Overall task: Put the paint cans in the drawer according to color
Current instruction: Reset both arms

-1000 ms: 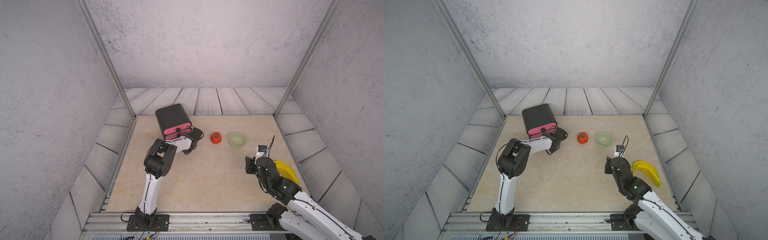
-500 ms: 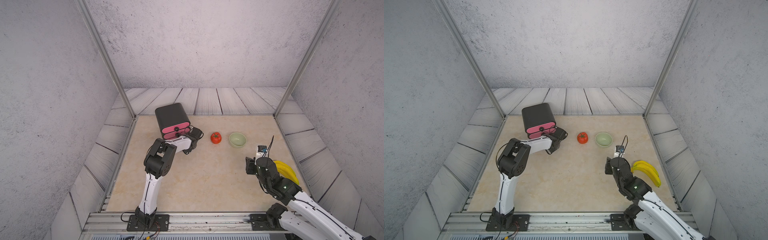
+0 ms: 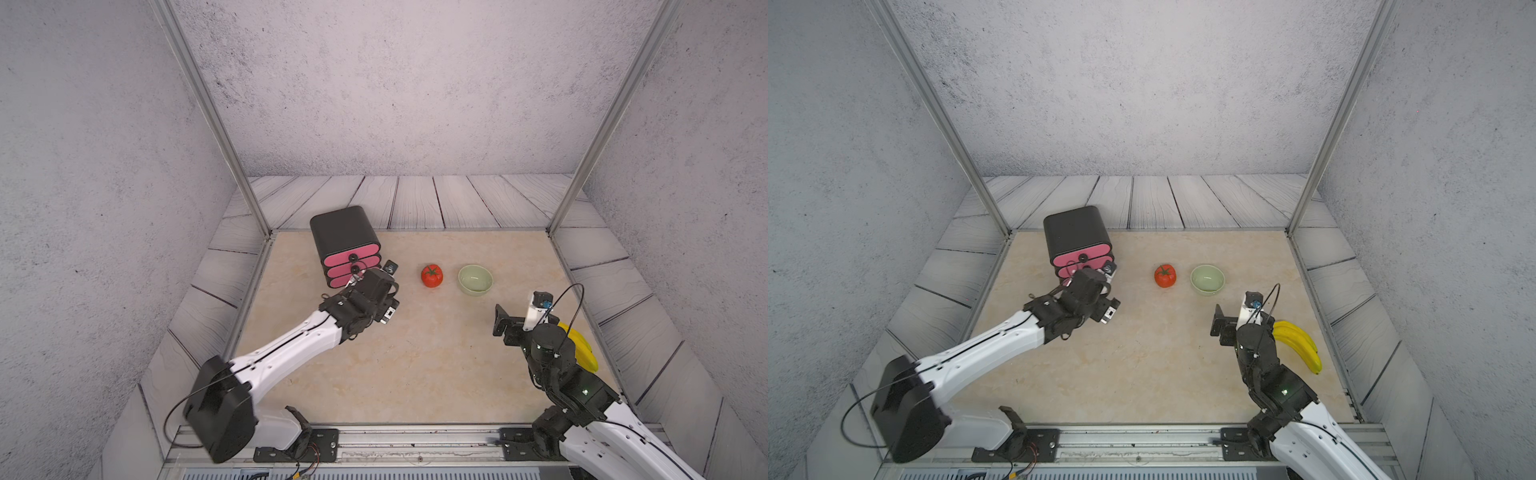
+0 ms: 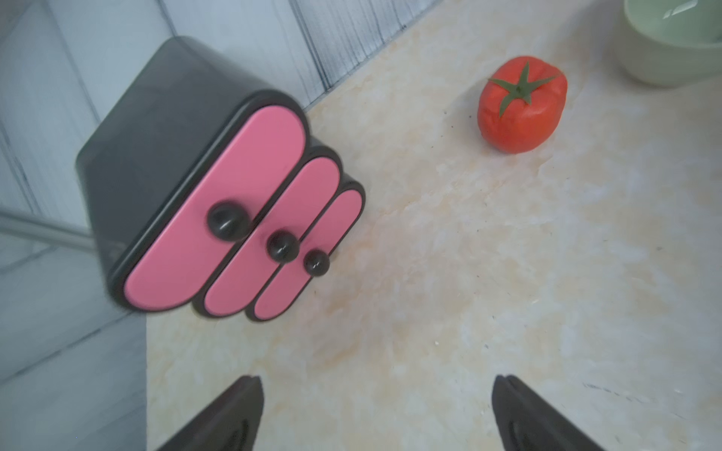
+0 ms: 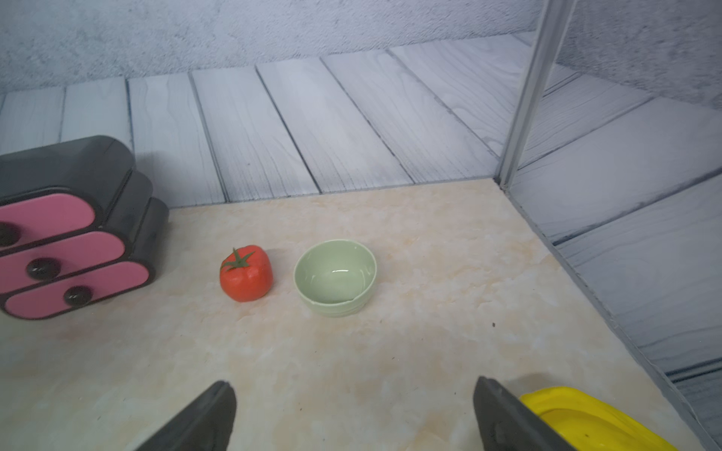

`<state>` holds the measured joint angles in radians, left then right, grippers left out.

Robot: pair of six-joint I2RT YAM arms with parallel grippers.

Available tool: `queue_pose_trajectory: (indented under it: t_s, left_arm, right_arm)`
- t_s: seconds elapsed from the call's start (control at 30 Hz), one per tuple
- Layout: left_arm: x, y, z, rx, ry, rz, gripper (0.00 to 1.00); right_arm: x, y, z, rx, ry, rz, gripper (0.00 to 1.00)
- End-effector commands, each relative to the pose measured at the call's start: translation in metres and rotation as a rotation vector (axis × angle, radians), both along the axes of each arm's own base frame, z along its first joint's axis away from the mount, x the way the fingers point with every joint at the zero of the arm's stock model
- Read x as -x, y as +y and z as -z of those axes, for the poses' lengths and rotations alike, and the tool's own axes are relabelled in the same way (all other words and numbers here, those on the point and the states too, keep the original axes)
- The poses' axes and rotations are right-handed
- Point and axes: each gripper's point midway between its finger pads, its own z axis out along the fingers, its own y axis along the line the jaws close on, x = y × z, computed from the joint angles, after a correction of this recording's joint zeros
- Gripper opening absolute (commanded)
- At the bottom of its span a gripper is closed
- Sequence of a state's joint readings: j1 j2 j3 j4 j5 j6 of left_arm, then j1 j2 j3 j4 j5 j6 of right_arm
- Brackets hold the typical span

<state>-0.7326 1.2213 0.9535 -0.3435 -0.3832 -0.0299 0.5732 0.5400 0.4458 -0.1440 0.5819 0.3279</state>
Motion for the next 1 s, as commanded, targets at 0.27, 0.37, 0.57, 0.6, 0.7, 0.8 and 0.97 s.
queue_pose_trajectory:
  t_s: [0.27,0.37,0.57,0.6,0.7,0.8,0.97]
  left_arm:
    - [0.054,0.127,-0.006,0.260,-0.283,-0.333,0.98]
    - [0.051,0.149,0.004,0.257,-0.341,-0.386,0.98]
    - [0.011,0.181,0.033,0.268,-0.310,-0.492,0.99]
    - [0.000,0.189,0.040,0.266,-0.296,-0.516,0.98]
    - [-0.031,0.209,0.064,0.284,-0.280,-0.547,0.98]
    - [-0.063,0.218,0.077,0.296,-0.292,-0.519,0.99]
    - [-0.090,0.206,0.108,0.350,-0.264,-0.402,0.99]
  right_arm:
    - [-0.047,-0.093,0.053,0.060,0.055,0.348,0.99]
    - [-0.060,-0.102,0.082,0.079,0.102,0.347,0.99]
    - [-0.112,-0.077,0.107,0.159,0.026,0.159,0.99]
    - [-0.120,-0.076,0.111,0.168,-0.028,0.155,0.99]
    - [-0.126,-0.072,0.124,0.171,0.123,0.121,0.99]
    - [-0.136,-0.084,0.121,0.184,0.067,0.200,0.99]
    - [-0.135,-0.085,0.123,0.176,0.127,0.208,0.99]
